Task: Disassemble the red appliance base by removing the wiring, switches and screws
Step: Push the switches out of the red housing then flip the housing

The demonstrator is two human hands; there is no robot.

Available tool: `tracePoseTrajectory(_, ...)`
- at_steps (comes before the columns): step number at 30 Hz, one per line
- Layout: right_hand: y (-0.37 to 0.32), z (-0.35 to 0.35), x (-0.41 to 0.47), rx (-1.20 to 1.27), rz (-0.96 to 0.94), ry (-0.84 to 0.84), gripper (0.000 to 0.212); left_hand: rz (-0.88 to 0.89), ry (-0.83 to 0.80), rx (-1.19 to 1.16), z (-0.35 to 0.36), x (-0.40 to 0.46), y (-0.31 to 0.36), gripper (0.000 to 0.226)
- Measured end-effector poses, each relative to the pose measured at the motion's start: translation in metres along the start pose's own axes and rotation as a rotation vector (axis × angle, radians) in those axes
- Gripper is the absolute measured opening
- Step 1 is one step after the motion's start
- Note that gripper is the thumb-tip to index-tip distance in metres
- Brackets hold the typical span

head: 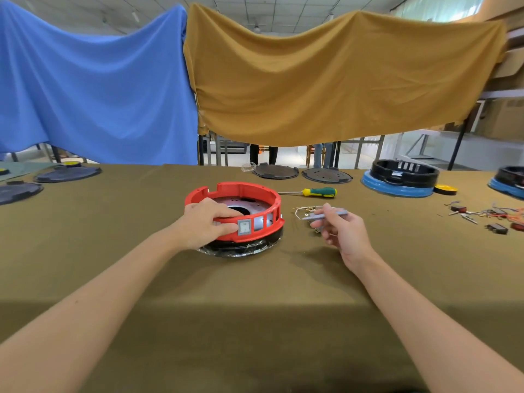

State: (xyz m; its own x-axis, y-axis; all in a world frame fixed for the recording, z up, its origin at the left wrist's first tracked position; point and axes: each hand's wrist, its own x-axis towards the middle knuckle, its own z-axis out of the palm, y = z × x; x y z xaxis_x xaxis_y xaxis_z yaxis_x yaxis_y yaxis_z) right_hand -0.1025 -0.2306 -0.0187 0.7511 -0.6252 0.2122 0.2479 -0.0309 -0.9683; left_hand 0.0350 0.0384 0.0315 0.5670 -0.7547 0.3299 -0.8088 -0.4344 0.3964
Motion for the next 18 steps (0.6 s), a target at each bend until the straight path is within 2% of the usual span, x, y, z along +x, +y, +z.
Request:
tracePoseTrajectory(3,0.0,0.001,0.001,-0.001,0.023,-0.015,0.036,0.009,0.009,-0.017,0.002,0.0,-0.003,0.028)
tracePoseTrajectory(5,-0.001,0.003,0.0,0.01,0.021,-0.046,0.032,0.008,0.129,0.027,0.018,-0.004,-0.001,0.027)
tracePoseTrajectory(7,-0.001,0.005,-0.003,0.019,0.013,-0.094,0.026,0.005,0.294,0.079,0.037,-0.012,0.005,0.043)
tracePoseTrajectory(10,-0.004,0.008,-0.009,0.041,0.002,-0.141,0.021,0.056,0.467,0.151,0.055,-0.018,0.009,0.047)
tracePoseTrajectory(14,-0.01,0.024,-0.018,0.058,-0.082,-0.141,0.023,0.102,0.497,0.171,0.06,-0.016,0.003,0.05)
tracePoseTrajectory(18,-0.031,0.061,-0.023,-0.009,-0.247,-0.264,0.028,0.107,0.509,0.179,0.062,-0.014,0.0,0.046)
